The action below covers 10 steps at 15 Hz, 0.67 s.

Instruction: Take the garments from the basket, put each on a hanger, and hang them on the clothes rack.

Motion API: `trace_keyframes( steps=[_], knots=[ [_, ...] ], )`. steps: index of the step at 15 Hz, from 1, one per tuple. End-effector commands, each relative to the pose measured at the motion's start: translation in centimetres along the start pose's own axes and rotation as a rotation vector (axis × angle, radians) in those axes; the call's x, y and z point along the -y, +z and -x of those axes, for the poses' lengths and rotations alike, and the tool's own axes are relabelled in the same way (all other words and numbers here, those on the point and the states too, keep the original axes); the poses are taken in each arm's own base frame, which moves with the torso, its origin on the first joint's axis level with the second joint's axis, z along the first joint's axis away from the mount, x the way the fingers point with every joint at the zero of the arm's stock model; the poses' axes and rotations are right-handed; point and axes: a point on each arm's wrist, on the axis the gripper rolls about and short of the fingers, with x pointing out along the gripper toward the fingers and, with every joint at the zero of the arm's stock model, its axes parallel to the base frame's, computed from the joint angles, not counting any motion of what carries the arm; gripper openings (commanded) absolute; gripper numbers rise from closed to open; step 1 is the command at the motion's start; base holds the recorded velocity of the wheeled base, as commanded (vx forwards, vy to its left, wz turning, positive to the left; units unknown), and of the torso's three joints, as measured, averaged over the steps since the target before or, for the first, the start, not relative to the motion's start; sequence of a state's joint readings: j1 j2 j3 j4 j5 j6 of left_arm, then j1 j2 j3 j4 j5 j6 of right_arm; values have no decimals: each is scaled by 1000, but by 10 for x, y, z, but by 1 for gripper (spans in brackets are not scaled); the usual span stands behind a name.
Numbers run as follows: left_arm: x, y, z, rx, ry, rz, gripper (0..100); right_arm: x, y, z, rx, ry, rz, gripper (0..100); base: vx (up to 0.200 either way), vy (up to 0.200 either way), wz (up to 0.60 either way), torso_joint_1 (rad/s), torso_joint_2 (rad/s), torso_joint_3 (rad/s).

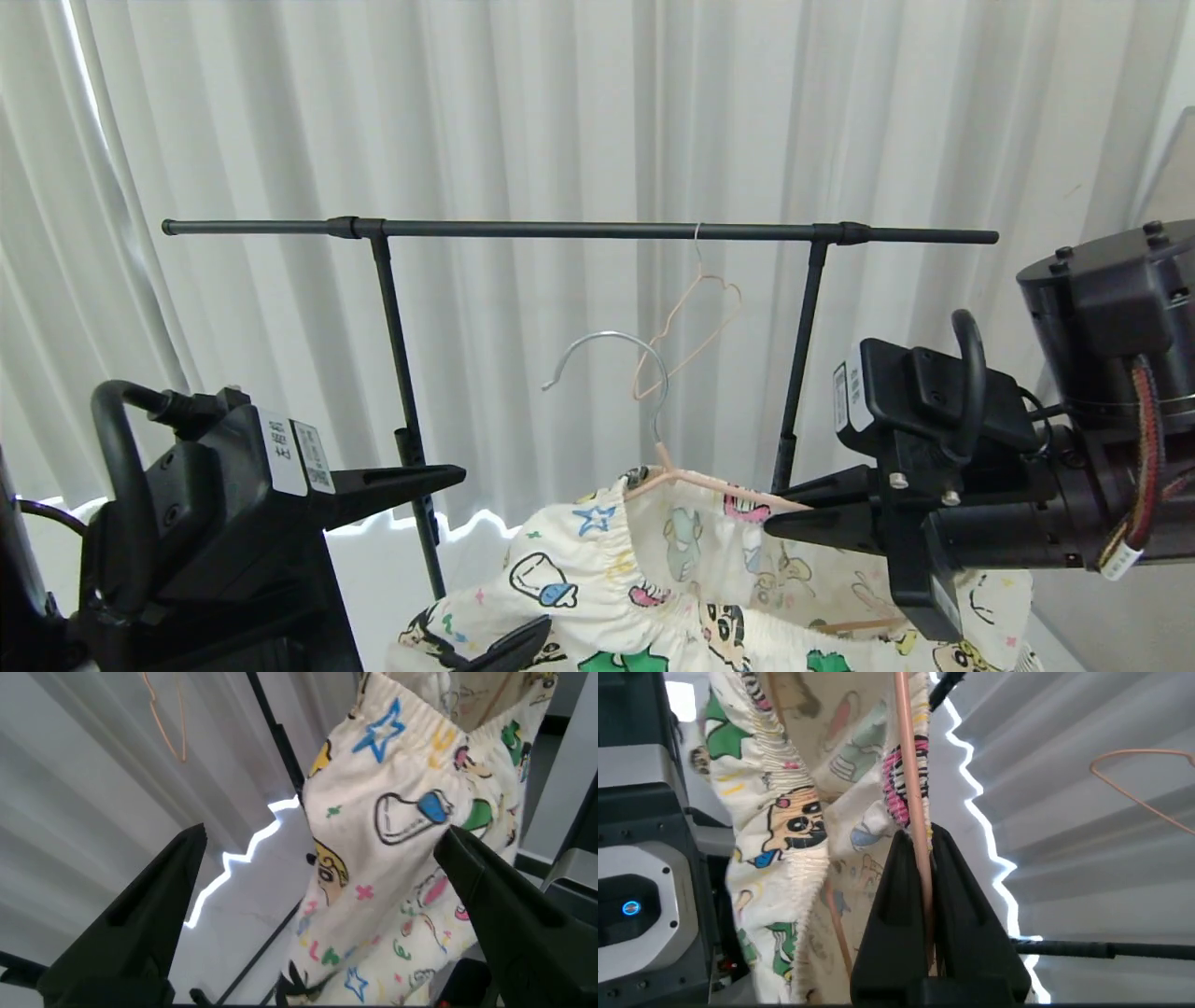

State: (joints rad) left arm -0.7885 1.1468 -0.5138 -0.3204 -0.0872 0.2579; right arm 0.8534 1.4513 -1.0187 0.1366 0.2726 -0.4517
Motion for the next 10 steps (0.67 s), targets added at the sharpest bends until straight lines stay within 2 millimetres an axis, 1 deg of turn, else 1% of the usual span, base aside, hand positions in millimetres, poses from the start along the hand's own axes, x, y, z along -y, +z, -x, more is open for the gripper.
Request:
trace_keyframes(
  steps=[1, 4, 6, 8, 9, 10],
  knots=[
    [0, -1, 1, 0, 0, 0, 100, 4, 0, 6, 12, -27, -5, 0, 0, 0, 0, 0, 0, 0],
    [1, -4, 1, -10, 0, 4, 100, 9, 2, 13, 43, -66, -1, 0, 0, 0, 0, 0, 0, 0],
    [2, -13, 5, -31, 2, 6, 100, 11, 3, 19, 57, -90, -4, 0, 0, 0, 0, 0, 0, 0],
    [-3, -32, 8, -96, 54, 37, 100, 11, 4, 26, 71, -101, 11, 0, 0, 0, 0, 0, 0, 0],
    [-10, -58, 12, -192, 125, 89, 100, 12, 4, 32, 83, -121, 30, 0, 0, 0, 0, 0, 0, 0],
    [-13, -72, 14, -244, 160, 125, 100, 13, 5, 35, 91, -132, 41, 0, 0, 0, 0, 0, 0, 0]
  ],
)
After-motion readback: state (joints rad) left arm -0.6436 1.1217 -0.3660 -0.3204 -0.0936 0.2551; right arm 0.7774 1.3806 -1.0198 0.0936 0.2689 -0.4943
